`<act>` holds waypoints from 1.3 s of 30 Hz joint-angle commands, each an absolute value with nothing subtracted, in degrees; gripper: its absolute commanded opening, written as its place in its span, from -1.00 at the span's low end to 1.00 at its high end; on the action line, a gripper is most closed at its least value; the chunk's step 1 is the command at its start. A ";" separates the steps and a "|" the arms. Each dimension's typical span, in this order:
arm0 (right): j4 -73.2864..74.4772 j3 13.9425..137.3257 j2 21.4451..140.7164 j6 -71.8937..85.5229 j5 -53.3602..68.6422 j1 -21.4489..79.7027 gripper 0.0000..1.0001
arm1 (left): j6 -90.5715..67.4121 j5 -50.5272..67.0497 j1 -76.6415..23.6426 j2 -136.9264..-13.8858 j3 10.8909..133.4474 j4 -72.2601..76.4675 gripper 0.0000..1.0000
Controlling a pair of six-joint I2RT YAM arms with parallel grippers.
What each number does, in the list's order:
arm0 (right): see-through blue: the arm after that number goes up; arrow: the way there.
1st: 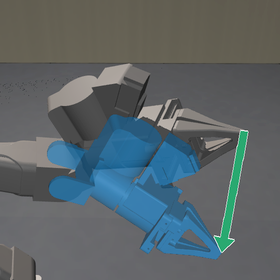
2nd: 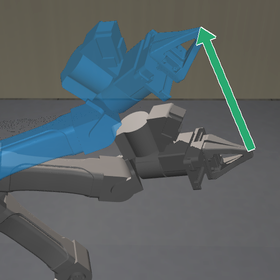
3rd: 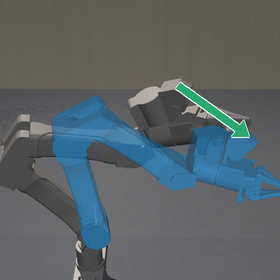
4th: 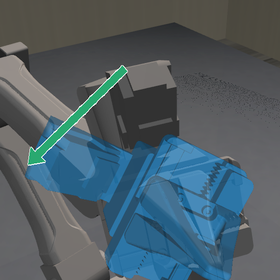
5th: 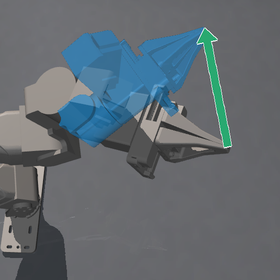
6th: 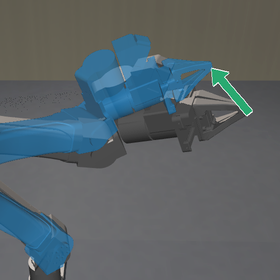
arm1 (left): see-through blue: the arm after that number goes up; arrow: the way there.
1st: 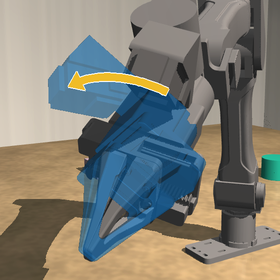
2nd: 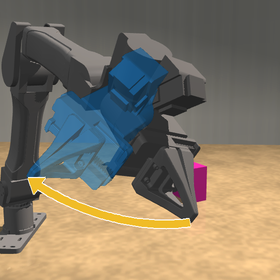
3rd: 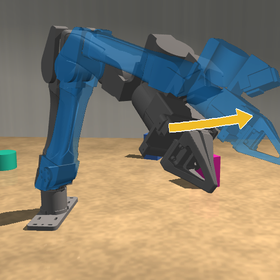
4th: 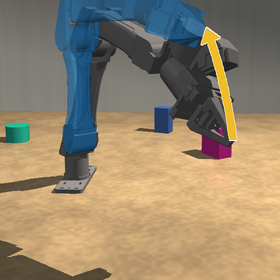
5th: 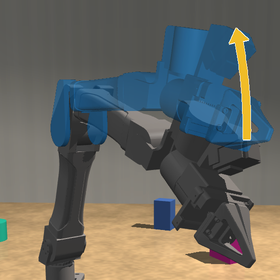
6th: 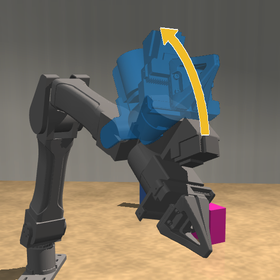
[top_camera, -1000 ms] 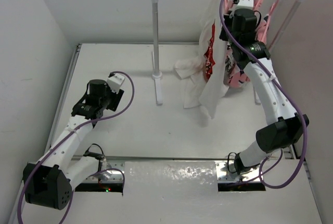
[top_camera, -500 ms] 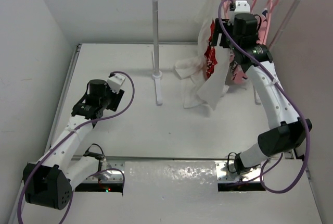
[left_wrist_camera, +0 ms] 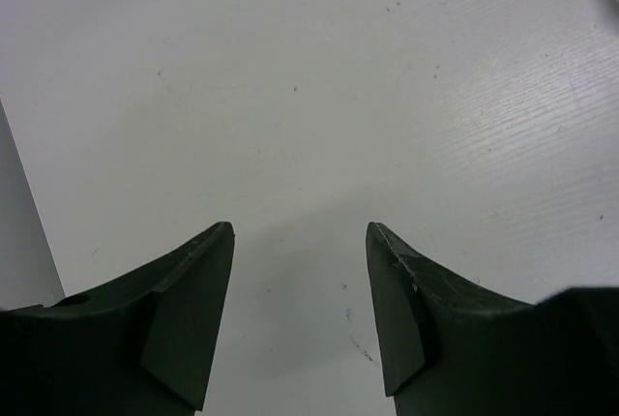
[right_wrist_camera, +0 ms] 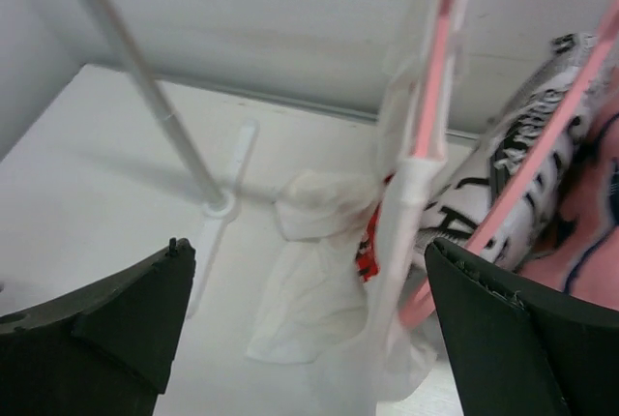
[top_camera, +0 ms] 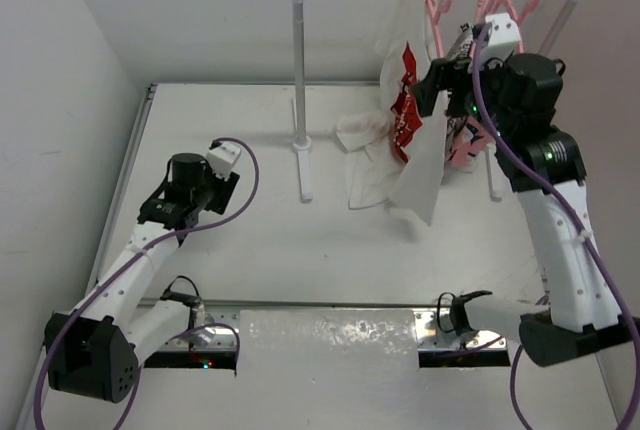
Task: Place the t-shirt on the hanger
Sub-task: Reset both arms
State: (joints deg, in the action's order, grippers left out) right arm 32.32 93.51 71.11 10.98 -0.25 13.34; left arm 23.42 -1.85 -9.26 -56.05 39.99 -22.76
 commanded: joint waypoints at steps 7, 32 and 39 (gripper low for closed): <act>27.16 66.32 51.87 14.92 31.44 13.45 0.98 | 21.18 -1.58 -8.61 -56.08 37.71 -19.51 0.08; 19.97 13.46 46.50 31.37 -1.31 13.54 0.98 | 20.40 -9.57 -8.00 -53.44 29.27 -11.18 1.00; 22.23 12.57 40.36 28.83 -6.15 13.45 0.98 | 13.02 -18.97 -7.82 -53.26 28.39 -6.07 1.00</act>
